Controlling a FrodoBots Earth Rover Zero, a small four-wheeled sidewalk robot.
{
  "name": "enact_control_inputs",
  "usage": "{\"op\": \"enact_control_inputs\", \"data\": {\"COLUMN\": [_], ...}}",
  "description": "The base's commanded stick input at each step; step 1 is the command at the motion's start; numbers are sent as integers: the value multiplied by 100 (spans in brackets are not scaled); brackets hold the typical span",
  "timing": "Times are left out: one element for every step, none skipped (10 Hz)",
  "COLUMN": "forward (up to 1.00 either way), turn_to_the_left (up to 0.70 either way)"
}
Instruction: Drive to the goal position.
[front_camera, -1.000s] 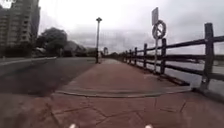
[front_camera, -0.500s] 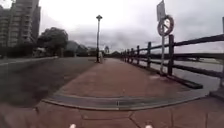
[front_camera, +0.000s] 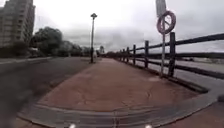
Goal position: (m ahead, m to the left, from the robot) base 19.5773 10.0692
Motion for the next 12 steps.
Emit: {"op": "enact_control_inputs", "data": {"forward": [84, 84, 84, 84, 84, 84, 84, 84, 84, 84, 84, 84], "turn_to_the_left": [-7, -21, -33, -31, -13, 0, 0, 0, 0, 0, 0, 0]}}
